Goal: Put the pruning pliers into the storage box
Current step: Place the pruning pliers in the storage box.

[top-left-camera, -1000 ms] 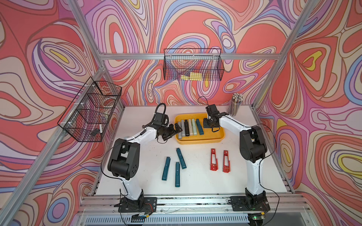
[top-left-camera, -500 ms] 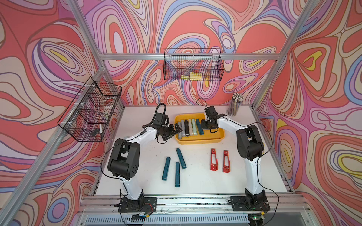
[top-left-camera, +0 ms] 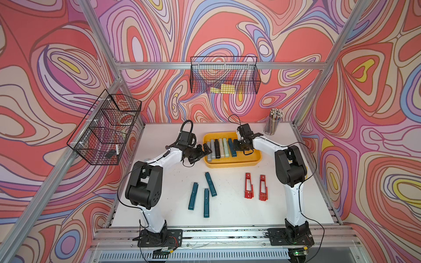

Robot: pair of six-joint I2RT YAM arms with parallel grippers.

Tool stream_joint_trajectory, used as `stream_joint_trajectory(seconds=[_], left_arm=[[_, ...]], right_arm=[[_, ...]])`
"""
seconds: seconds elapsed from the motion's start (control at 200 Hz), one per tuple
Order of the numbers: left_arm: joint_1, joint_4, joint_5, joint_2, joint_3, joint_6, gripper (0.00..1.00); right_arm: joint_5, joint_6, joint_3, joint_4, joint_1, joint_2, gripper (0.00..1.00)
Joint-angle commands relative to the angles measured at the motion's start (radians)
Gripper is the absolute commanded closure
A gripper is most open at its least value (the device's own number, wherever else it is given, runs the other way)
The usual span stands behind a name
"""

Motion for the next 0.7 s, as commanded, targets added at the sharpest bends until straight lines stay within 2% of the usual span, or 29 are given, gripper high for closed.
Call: stream_joint_trajectory(seconds=[0.0,0.691], left_arm=[[-0.004,-0.016,-0.010,-0.002,0.014,0.003,0.01],[-0.003,-0.012,-0.008,-0.007,0.004,0.003,0.01]], right_arm=[[-0.015,0.005,-0.010,0.007,-0.003,0.024,1.00],[-0.042,0.007,0.022,0.013,0.022,0.057,1.00]])
